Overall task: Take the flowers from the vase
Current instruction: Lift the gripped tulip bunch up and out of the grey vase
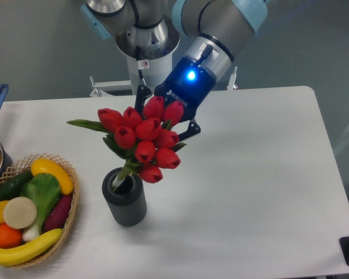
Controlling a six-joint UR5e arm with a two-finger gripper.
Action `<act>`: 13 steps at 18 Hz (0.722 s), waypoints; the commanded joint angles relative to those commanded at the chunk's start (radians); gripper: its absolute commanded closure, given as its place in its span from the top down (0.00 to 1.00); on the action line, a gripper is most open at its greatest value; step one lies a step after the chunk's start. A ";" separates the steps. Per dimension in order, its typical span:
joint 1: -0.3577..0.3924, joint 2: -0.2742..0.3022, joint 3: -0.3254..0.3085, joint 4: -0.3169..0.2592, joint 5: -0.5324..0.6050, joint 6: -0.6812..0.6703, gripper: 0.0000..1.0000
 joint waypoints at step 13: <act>0.104 -0.011 0.078 0.000 -0.002 -0.006 0.34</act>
